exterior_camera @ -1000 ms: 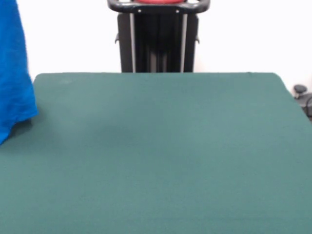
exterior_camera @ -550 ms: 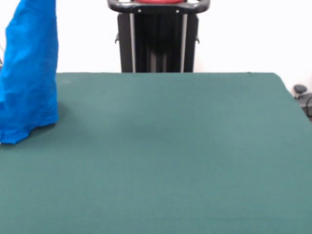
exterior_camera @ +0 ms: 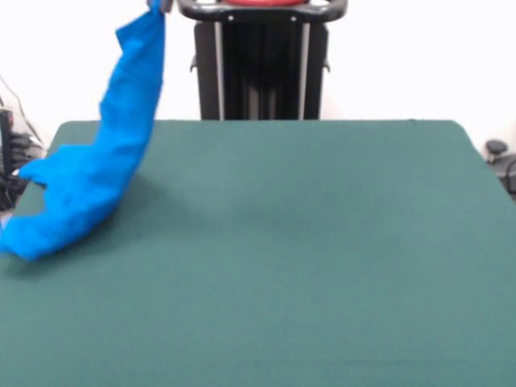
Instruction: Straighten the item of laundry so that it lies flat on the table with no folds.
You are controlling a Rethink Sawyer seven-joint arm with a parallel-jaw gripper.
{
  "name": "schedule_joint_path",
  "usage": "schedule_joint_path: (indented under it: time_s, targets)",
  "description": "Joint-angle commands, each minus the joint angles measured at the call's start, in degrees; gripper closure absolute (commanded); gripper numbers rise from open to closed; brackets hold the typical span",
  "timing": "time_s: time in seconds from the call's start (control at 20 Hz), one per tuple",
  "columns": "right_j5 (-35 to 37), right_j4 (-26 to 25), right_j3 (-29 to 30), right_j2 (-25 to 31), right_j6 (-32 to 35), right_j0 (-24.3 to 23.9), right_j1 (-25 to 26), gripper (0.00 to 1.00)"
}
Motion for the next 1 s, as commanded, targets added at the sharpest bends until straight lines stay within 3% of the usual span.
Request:
schedule_joint_path:
  time_s: [0.05, 0.3, 0.7, 1.0]
  targets:
    - [-8.4, 6.9, 7.8, -1.5, 24.1, 8.3, 13.1, 1.0]
    - [-12.5, 12.8, 6.6, -2.6, 28.4, 13.7, 19.8, 1.0]
    - [-8.2, 21.9, 5.6, -2.8, 33.4, 21.2, 21.6, 1.0]
    - [-5.8, 29.6, 1.6, -2.0, 38.0, 27.4, 24.6, 1.0]
